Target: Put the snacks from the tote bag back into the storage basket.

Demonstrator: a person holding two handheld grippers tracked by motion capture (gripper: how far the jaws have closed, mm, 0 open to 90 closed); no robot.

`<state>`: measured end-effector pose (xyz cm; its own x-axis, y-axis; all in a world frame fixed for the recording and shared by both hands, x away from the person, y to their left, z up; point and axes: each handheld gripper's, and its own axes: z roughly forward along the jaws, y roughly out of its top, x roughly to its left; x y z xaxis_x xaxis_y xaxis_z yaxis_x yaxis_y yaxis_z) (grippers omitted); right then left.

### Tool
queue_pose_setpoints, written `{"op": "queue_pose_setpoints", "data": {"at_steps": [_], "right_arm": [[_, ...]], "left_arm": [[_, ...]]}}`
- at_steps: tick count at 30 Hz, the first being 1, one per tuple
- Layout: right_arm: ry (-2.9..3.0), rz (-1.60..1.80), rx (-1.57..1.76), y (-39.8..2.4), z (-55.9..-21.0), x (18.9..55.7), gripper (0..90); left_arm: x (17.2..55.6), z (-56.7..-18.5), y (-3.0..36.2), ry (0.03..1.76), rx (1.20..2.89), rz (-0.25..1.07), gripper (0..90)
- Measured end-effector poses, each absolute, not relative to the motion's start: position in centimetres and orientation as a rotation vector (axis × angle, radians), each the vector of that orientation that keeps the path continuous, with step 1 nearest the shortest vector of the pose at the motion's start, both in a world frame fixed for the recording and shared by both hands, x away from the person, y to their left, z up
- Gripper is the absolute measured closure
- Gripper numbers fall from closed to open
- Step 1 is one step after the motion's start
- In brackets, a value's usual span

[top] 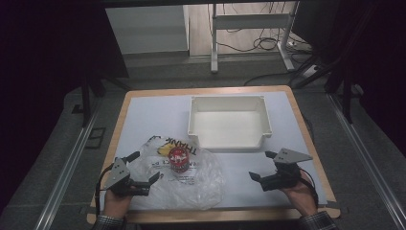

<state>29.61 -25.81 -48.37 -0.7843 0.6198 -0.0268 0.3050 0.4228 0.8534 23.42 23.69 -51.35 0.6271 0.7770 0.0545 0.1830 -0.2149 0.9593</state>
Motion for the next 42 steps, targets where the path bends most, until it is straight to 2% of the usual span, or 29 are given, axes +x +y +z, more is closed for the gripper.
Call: {"op": "queue_pose_setpoints", "data": {"at_steps": [7, 42], "right_arm": [[2.274, 1.457, 0.882, -27.8, -48.3, 30.1, 0.6], [2.326, 1.346, 0.784, -26.5, -48.8, 30.2, 0.8]], "left_arm": [[23.5, -51.3, 23.7, 0.804, 1.745, 0.656, 0.1], [23.5, -51.5, 23.5, 0.792, 1.757, 0.673, 0.1]]}}
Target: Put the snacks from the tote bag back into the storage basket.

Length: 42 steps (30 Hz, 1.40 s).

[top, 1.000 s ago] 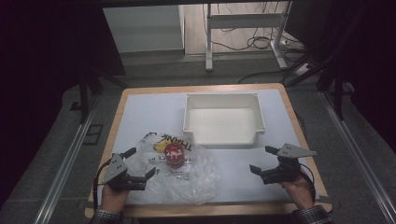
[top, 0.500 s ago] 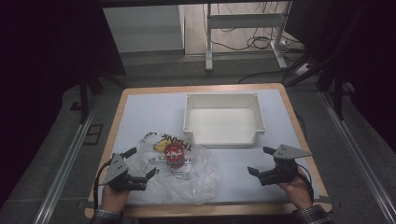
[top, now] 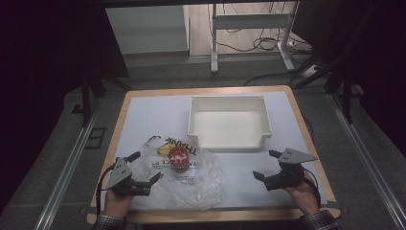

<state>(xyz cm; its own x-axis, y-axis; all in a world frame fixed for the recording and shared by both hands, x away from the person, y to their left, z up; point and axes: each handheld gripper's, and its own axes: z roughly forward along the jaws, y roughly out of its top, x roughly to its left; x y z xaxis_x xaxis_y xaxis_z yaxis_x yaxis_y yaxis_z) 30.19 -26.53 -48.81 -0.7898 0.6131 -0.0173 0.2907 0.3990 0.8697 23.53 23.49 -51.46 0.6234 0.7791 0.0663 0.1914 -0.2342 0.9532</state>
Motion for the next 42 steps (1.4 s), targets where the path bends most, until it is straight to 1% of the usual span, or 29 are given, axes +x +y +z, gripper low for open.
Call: {"op": "queue_pose_setpoints", "data": {"at_steps": [25, 32, 42], "right_arm": [[2.312, 1.376, 0.735, -25.7, -48.5, 30.3, 0.7], [2.324, 1.392, 0.743, -25.6, -48.6, 30.4, 0.7], [2.324, 1.448, 0.707, -24.6, -48.5, 30.4, 0.8]], "left_arm": [[23.6, -51.6, 23.0, 0.772, 1.793, 0.675, 0.1], [23.5, -51.7, 22.5, 0.747, 1.844, 0.694, 0.1], [23.6, -51.7, 22.6, 0.749, 1.826, 0.683, 0.1]]}}
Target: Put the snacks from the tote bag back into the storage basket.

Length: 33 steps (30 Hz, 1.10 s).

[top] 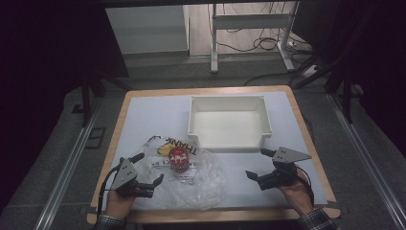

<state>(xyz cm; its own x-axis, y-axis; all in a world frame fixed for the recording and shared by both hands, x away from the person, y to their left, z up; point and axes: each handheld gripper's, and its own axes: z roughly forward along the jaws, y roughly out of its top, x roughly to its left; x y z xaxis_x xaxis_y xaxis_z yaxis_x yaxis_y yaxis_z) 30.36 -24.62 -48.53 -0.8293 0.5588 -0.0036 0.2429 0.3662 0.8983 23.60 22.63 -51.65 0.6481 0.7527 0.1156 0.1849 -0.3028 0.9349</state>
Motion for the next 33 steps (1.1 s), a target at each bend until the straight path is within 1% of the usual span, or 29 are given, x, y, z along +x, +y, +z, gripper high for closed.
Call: {"op": "queue_pose_setpoints", "data": {"at_steps": [15, 33], "right_arm": [[2.306, 1.440, 0.683, -24.3, -48.3, 30.3, 0.7], [2.343, 1.454, 0.632, -23.3, -48.5, 30.5, 0.7]], "left_arm": [[23.6, -51.6, 22.8, 0.748, 1.800, 0.660, 0.1], [23.6, -51.6, 22.8, 0.745, 1.807, 0.663, 0.1]]}}
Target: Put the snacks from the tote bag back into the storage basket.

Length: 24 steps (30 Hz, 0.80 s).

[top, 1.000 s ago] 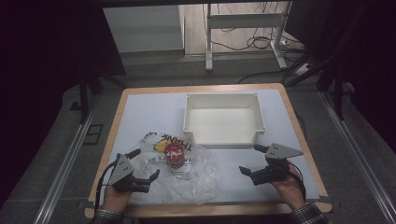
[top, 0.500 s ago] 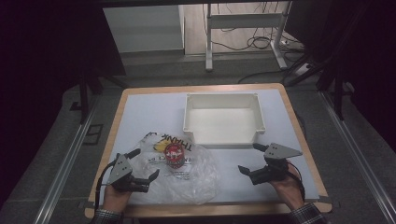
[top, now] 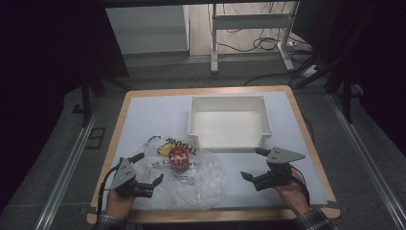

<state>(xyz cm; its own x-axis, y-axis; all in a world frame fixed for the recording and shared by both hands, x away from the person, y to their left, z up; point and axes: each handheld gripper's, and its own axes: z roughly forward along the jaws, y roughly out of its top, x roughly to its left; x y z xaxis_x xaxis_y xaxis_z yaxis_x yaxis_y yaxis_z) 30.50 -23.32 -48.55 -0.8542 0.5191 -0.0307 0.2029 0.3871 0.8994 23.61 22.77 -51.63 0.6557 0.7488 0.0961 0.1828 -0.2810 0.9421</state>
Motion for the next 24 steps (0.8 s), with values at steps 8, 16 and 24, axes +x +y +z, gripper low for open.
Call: {"op": "queue_pose_setpoints", "data": {"at_steps": [8, 16, 24], "right_arm": [[2.334, 1.482, 0.636, -23.33, -48.45, 30.57, 0.7], [2.312, 1.494, 0.643, -22.95, -48.31, 30.87, 0.7], [2.307, 1.505, 0.622, -22.39, -48.10, 31.10, 0.7]], "left_arm": [[23.61, -51.64, 22.69, 0.744, 1.810, 0.668, 0.1], [23.62, -51.64, 22.68, 0.742, 1.813, 0.670, 0.2], [23.63, -51.66, 22.64, 0.741, 1.817, 0.672, 0.1]]}}
